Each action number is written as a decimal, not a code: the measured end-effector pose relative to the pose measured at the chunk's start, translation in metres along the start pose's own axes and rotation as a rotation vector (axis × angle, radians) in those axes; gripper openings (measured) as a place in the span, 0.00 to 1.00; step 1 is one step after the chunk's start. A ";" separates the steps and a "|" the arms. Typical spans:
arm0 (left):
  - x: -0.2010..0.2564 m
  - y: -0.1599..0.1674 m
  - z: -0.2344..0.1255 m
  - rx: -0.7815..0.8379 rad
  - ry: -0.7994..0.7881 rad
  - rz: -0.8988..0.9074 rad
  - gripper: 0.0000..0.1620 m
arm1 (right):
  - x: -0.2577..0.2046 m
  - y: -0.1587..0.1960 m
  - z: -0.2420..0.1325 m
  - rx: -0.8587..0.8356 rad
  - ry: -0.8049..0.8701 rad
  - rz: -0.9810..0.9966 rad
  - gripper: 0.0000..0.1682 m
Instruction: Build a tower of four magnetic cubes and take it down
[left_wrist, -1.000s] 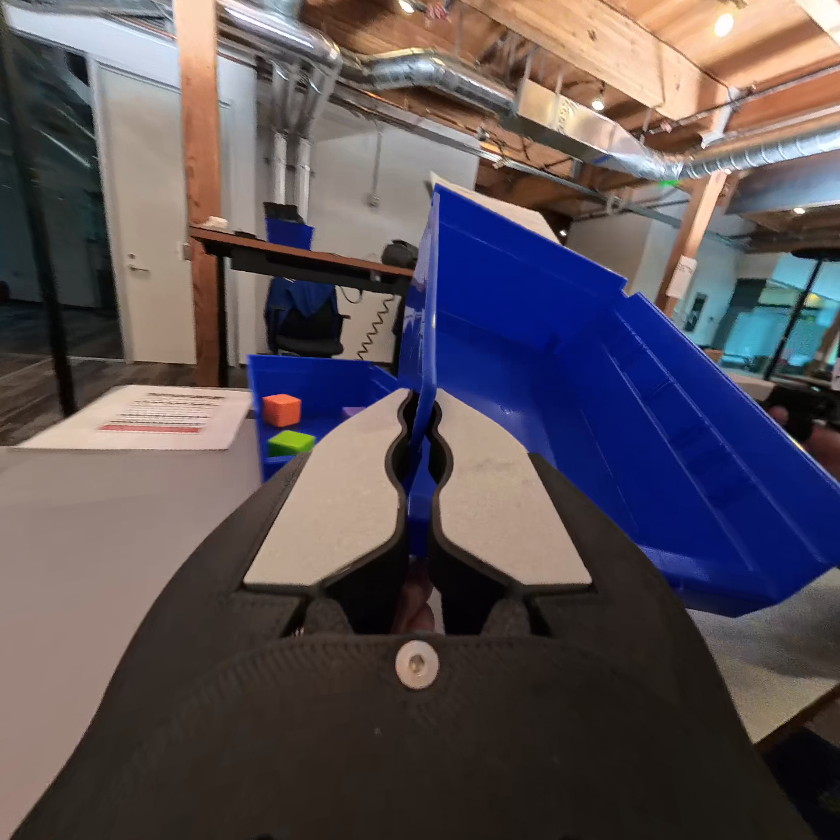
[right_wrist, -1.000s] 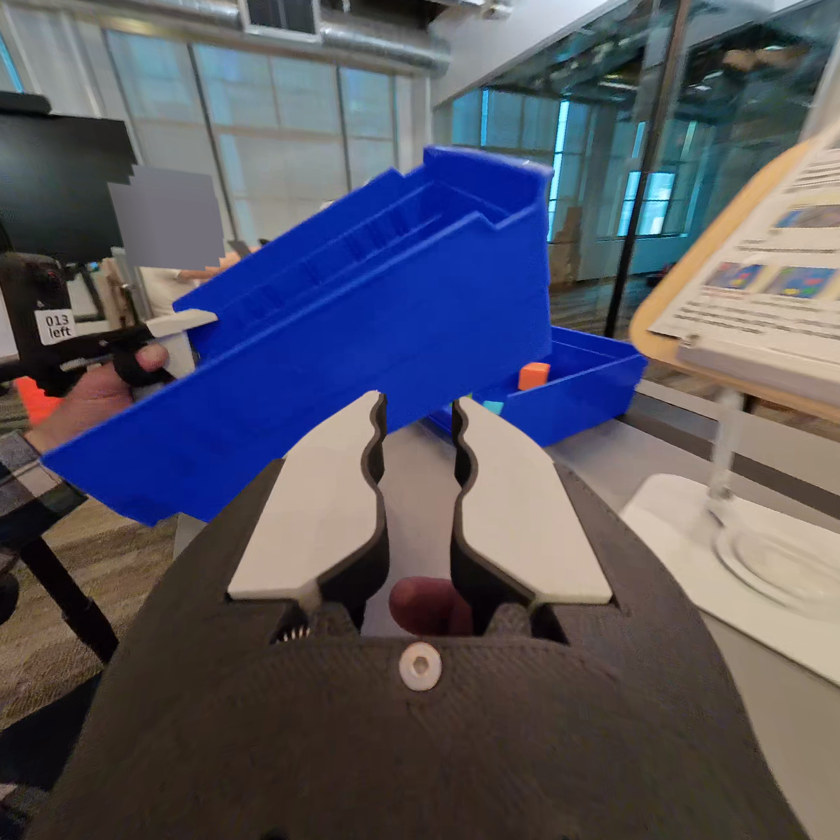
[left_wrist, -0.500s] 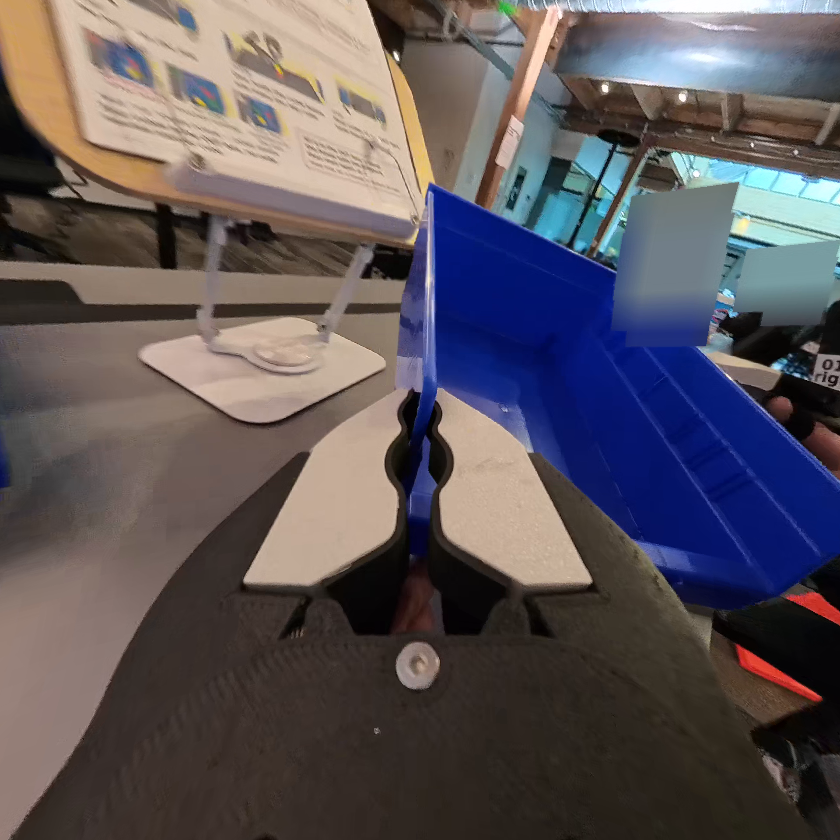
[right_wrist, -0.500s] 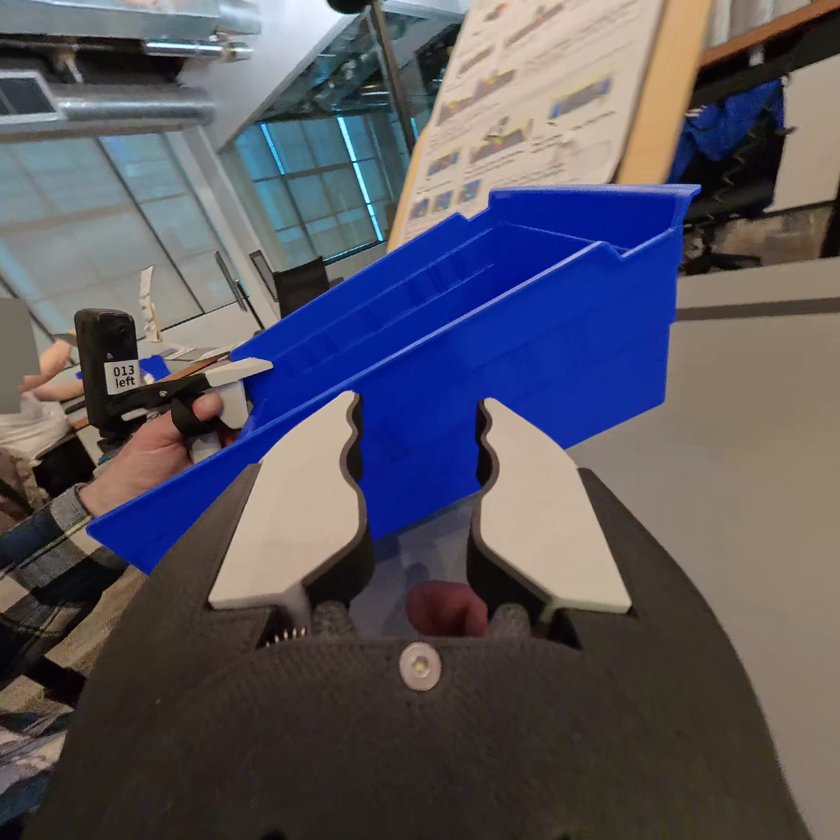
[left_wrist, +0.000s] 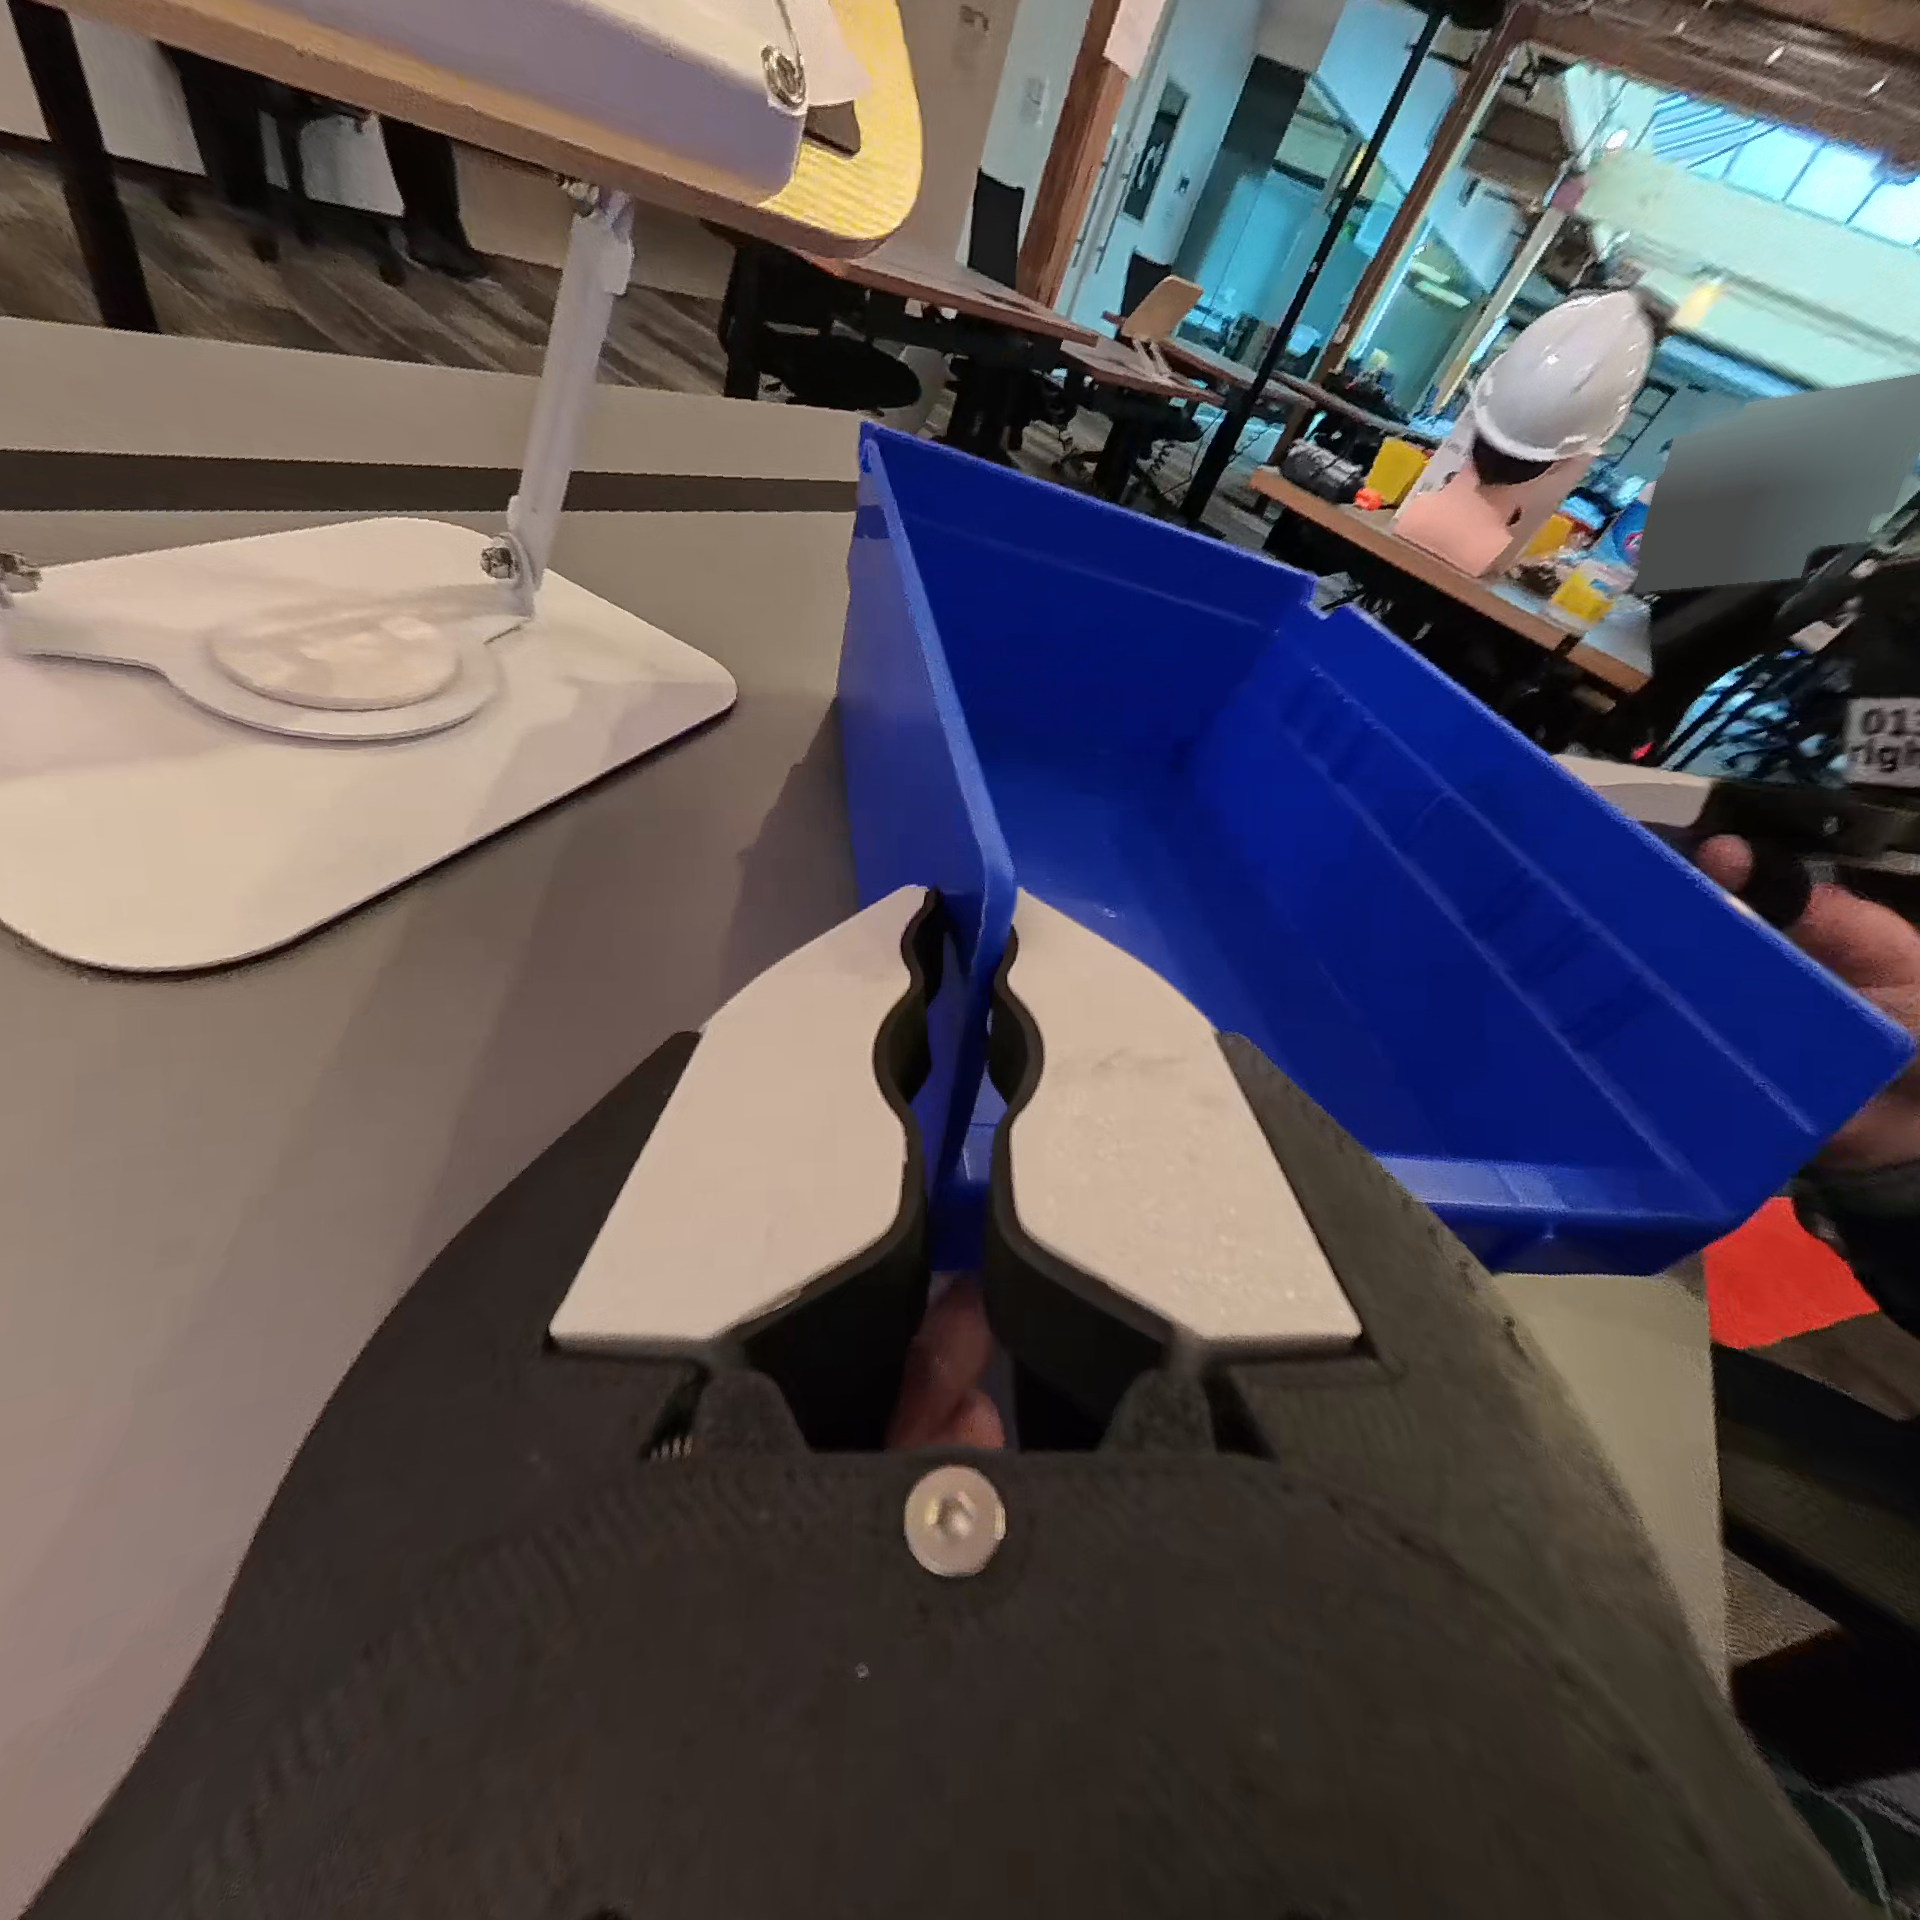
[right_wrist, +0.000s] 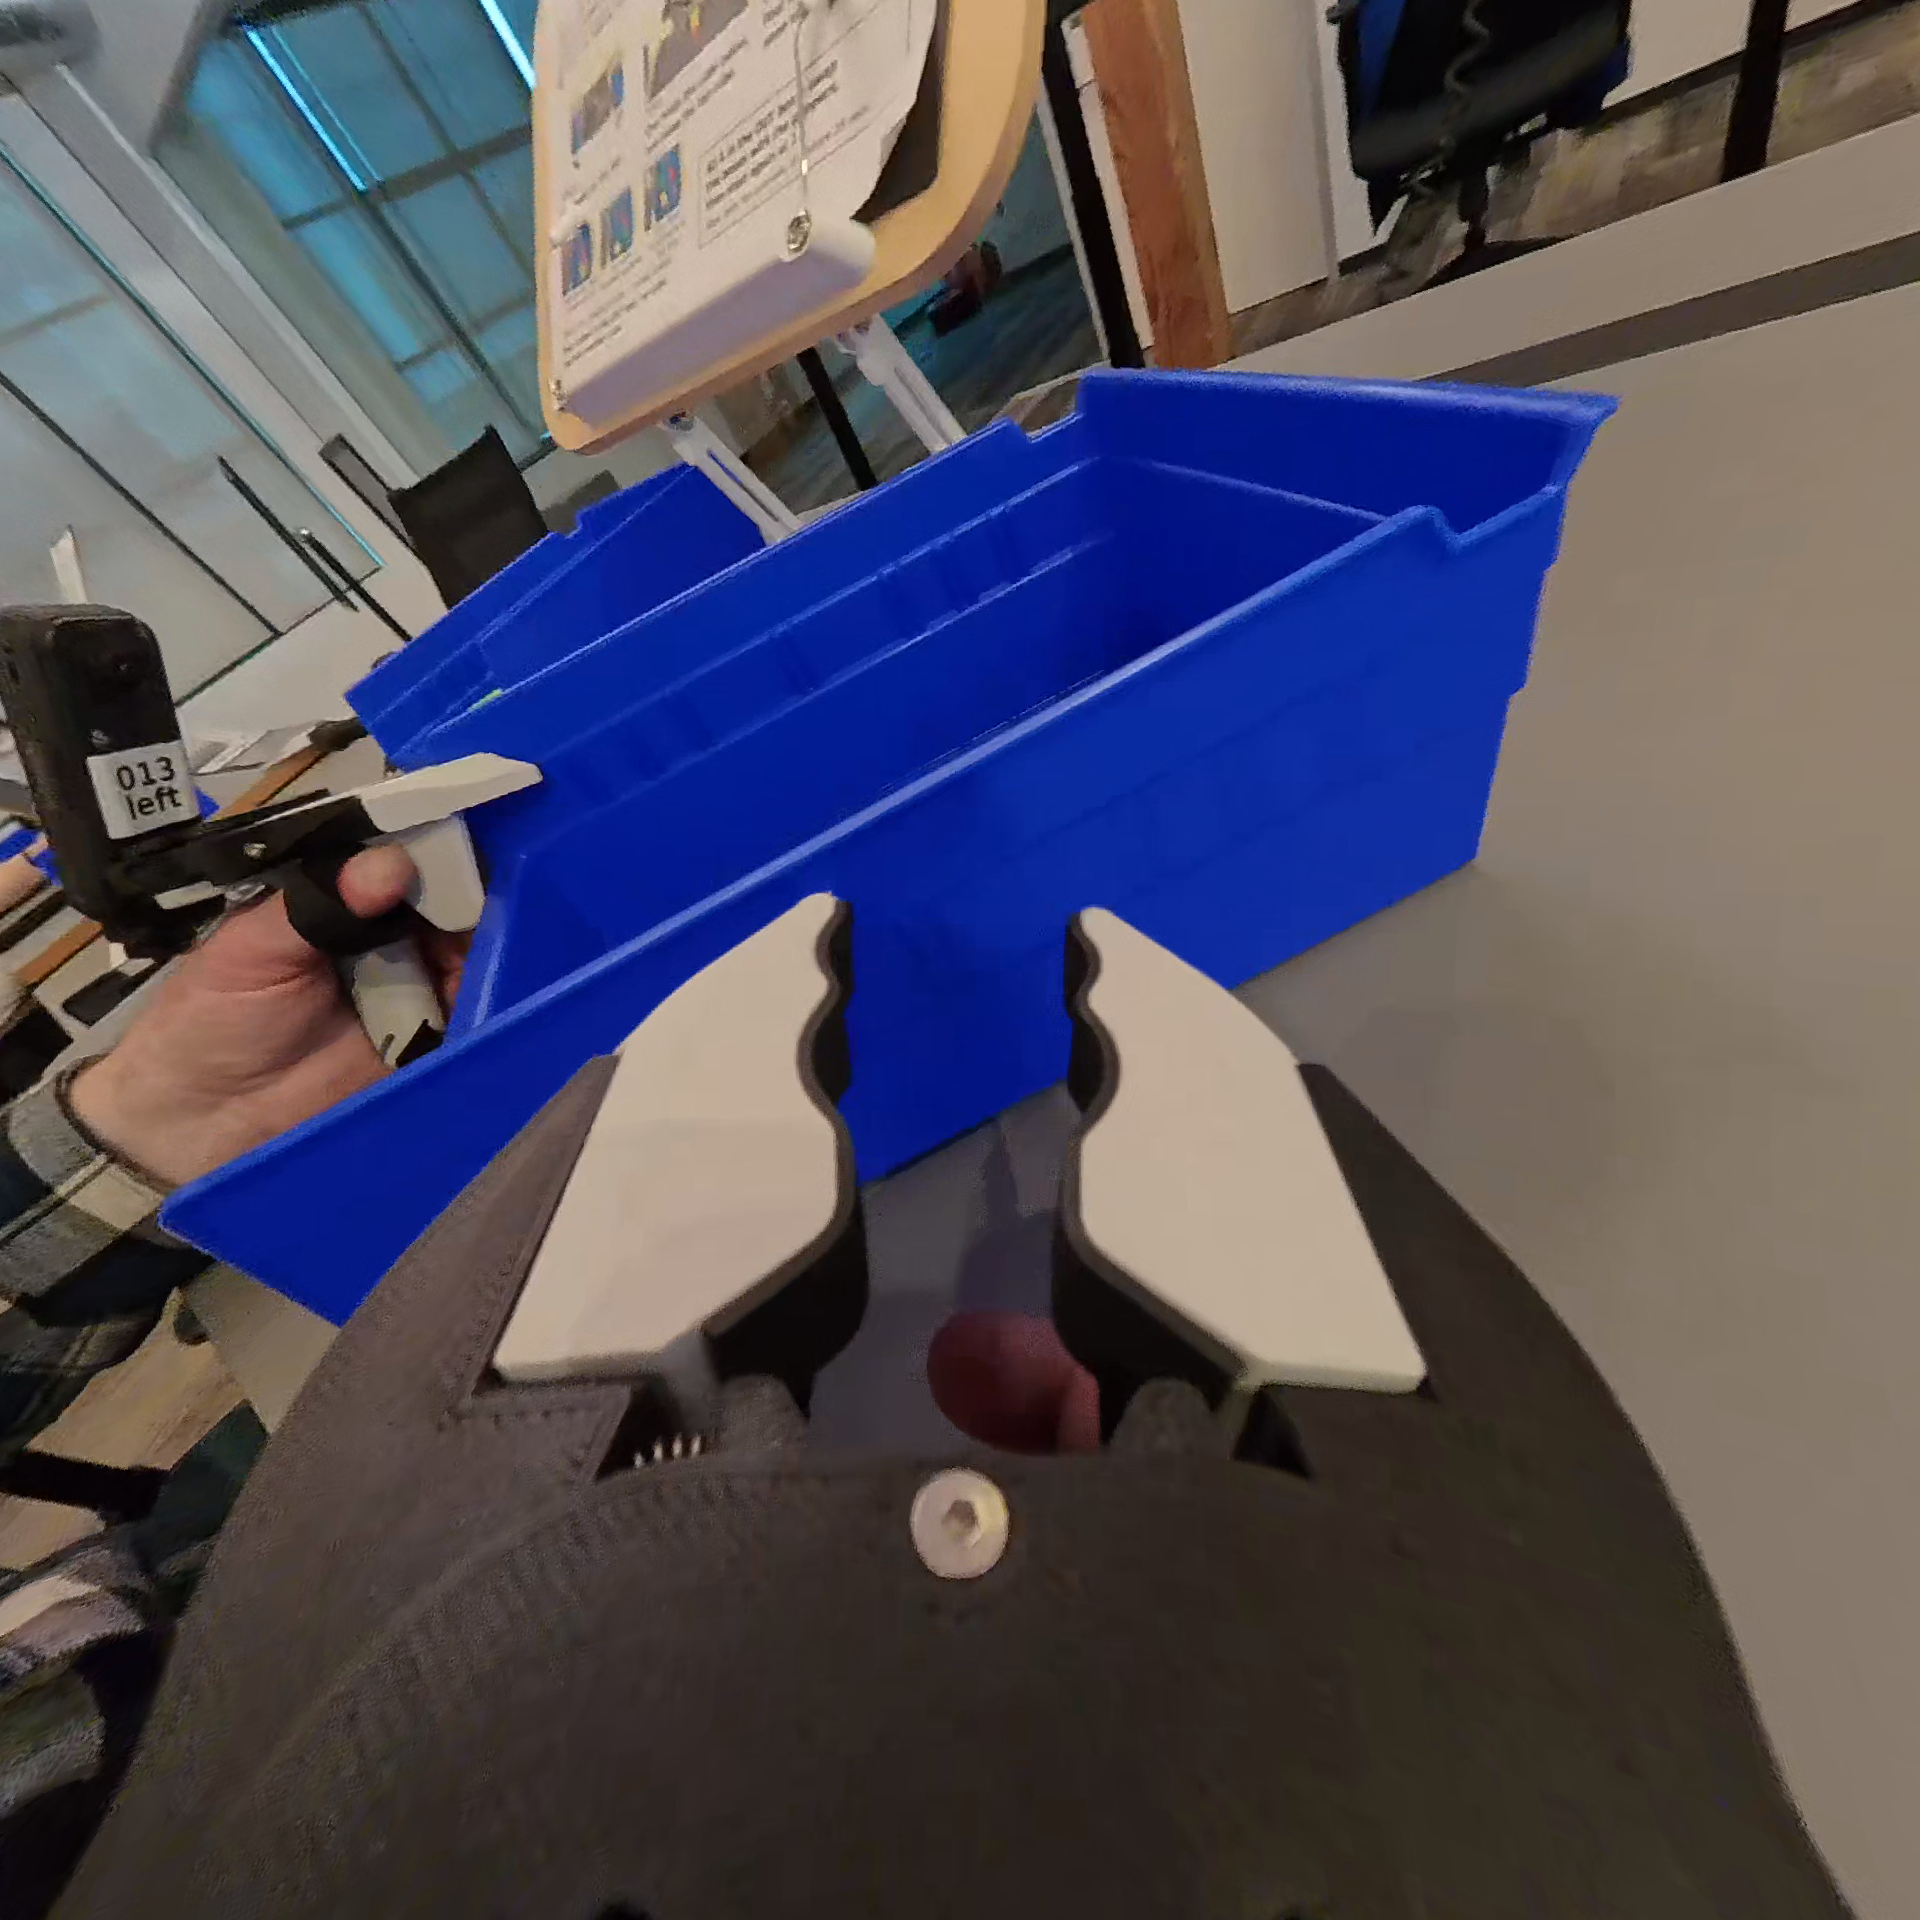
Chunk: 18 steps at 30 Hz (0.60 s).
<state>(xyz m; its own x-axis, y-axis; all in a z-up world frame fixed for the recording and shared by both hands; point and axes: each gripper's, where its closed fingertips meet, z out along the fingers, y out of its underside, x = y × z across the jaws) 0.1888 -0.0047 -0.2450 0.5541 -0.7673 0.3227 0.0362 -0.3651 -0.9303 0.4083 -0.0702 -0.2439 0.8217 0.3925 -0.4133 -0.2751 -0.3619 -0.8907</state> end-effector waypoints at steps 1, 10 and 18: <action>0.001 0.000 0.000 0.010 0.020 -0.017 0.04 | -0.001 0.000 -0.003 0.003 0.005 -0.004 0.29; 0.005 0.002 -0.001 0.005 0.059 -0.066 0.07 | -0.094 0.056 -0.015 -0.048 0.043 -0.254 0.68; 0.034 0.015 0.010 -0.059 0.093 -0.012 0.10 | -0.050 0.045 -0.009 -0.085 0.226 -0.328 0.46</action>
<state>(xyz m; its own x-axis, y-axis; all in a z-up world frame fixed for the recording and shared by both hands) 0.2166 -0.0313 -0.2499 0.4747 -0.8072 0.3508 -0.0082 -0.4026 -0.9153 0.3599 -0.1134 -0.2614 0.9506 0.3065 -0.0492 0.0543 -0.3205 -0.9457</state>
